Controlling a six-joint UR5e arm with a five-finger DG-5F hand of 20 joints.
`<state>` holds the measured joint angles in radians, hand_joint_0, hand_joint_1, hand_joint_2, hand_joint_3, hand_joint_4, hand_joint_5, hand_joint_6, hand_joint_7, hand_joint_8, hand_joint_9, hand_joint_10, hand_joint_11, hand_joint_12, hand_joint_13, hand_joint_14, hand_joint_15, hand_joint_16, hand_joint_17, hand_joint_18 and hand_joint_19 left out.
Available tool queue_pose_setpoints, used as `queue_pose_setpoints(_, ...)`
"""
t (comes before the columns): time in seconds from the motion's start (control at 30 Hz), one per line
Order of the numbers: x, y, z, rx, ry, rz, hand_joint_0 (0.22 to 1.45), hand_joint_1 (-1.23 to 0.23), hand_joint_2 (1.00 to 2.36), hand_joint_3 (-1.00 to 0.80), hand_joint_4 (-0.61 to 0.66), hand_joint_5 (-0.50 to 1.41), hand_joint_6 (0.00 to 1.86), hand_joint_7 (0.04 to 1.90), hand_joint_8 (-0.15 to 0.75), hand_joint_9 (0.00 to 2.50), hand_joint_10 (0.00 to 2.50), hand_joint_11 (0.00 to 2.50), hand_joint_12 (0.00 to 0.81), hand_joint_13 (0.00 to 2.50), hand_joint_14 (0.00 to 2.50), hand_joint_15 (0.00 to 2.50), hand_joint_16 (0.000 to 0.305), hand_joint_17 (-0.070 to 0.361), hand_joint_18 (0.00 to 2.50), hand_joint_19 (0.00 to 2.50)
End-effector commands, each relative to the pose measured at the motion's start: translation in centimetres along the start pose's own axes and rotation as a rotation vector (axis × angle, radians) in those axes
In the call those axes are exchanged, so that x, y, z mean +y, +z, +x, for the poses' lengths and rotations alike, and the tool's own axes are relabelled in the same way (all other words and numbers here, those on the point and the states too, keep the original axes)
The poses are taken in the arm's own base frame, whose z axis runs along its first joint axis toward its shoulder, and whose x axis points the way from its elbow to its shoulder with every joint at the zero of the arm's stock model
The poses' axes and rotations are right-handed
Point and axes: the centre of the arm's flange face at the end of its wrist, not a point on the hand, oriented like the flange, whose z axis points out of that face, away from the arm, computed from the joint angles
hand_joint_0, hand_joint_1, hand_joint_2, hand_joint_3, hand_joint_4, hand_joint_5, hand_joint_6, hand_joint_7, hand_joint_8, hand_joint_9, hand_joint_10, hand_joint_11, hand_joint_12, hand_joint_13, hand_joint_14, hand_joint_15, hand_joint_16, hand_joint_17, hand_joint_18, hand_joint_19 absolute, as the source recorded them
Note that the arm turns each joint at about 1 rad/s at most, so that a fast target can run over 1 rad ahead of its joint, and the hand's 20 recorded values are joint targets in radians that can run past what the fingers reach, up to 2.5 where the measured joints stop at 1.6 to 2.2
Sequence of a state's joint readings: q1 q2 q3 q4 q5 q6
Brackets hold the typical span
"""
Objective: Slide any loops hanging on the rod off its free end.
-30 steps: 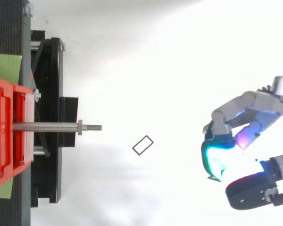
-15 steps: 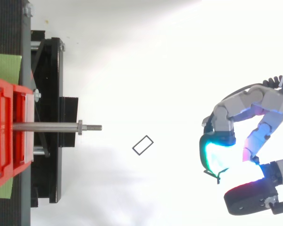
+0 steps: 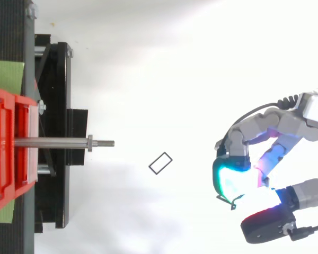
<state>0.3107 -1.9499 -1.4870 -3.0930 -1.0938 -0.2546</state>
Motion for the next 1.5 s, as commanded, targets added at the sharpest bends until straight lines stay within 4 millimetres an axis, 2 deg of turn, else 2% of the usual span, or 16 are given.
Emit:
queue_pose_setpoints(0.0,-0.16,0.07,0.09,-0.003,-0.003,-0.003,0.63,-0.68,1.01,-0.35,0.02,-0.20,0.91,1.04,0.310,0.96,0.02,0.53,0.317,0.71,0.00,0.02,0.043,0.098,0.71,0.16)
queue_pose_setpoints(0.13,-0.94,-0.19,0.52,0.010,-0.071,0.010,0.62,-0.68,1.01,-0.33,0.02,-0.20,0.91,1.05,0.307,0.70,0.01,0.33,0.323,0.69,0.00,0.04,0.044,0.099,0.72,0.16)
queue_pose_setpoints(0.37,-1.04,-0.13,0.58,0.008,-0.148,0.003,0.61,-0.69,1.02,-0.30,0.02,-0.19,0.90,1.07,0.299,0.58,0.01,0.22,0.328,0.67,0.00,0.03,0.045,0.100,0.71,0.15)
queue_pose_setpoints(0.47,-1.03,-0.12,0.55,0.005,-0.183,0.002,0.62,-0.69,1.02,-0.31,0.03,-0.19,0.90,1.08,0.315,0.81,0.01,0.32,0.325,0.68,0.00,0.03,0.045,0.101,0.71,0.16)
queue_pose_setpoints(0.53,-0.96,-0.10,0.56,0.006,-0.193,0.001,0.62,-0.69,1.02,-0.32,0.03,-0.19,0.90,1.08,0.358,1.02,0.01,0.37,0.323,0.68,0.00,0.01,0.045,0.101,0.69,0.15)
queue_pose_setpoints(0.63,-1.00,-0.09,0.57,0.005,-0.203,-0.001,0.62,-0.68,1.01,-0.34,0.03,-0.19,0.90,1.09,0.375,1.15,0.02,0.41,0.323,0.69,0.00,0.01,0.045,0.101,0.69,0.15)
queue_pose_setpoints(0.93,-0.76,0.12,0.63,-0.003,-0.218,-0.021,0.62,-0.65,1.01,-0.37,0.06,-0.20,0.91,1.07,0.392,1.42,0.02,0.70,0.320,0.74,0.00,0.02,0.045,0.101,0.69,0.15)
queue_pose_setpoints(1.07,-0.69,0.14,0.62,-0.003,-0.219,-0.022,0.62,-0.64,1.01,-0.37,0.06,-0.20,0.91,1.07,0.388,1.44,0.03,0.75,0.322,0.77,0.00,0.04,0.045,0.102,0.70,0.16)
queue_pose_setpoints(1.17,-0.68,0.14,0.72,-0.003,-0.222,-0.026,0.62,-0.64,1.01,-0.37,0.06,-0.21,0.91,1.07,0.371,1.29,0.03,0.65,0.324,0.76,0.00,0.05,0.046,0.103,0.71,0.16)
queue_pose_setpoints(1.27,-0.67,0.16,0.73,-0.004,-0.227,-0.027,0.62,-0.64,1.01,-0.37,0.06,-0.21,0.91,1.05,0.340,1.04,0.02,0.55,0.332,0.74,0.00,0.05,0.046,0.104,0.71,0.16)
queue_pose_setpoints(1.4,-0.80,0.13,0.55,-0.003,-0.264,-0.020,0.62,-0.65,1.01,-0.35,0.05,-0.20,0.91,1.04,0.301,0.68,0.01,0.31,0.333,0.69,0.00,0.04,0.046,0.105,0.71,0.16)
queue_pose_setpoints(1.47,-0.86,0.07,0.54,-0.001,-0.296,-0.015,0.62,-0.65,1.01,-0.34,0.04,-0.20,0.91,1.04,0.296,0.59,0.01,0.20,0.331,0.68,0.00,0.04,0.046,0.104,0.71,0.16)
